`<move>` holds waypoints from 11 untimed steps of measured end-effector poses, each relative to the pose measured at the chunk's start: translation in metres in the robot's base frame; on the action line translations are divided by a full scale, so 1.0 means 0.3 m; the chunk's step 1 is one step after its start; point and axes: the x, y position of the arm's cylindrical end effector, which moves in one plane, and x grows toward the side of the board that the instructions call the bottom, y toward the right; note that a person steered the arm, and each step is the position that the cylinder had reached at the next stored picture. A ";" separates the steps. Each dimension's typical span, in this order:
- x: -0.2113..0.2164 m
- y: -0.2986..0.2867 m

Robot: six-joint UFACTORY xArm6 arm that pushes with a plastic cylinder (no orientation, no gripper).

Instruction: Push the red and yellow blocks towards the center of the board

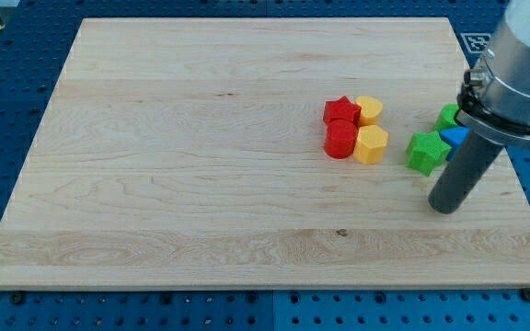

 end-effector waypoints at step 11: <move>-0.324 -0.279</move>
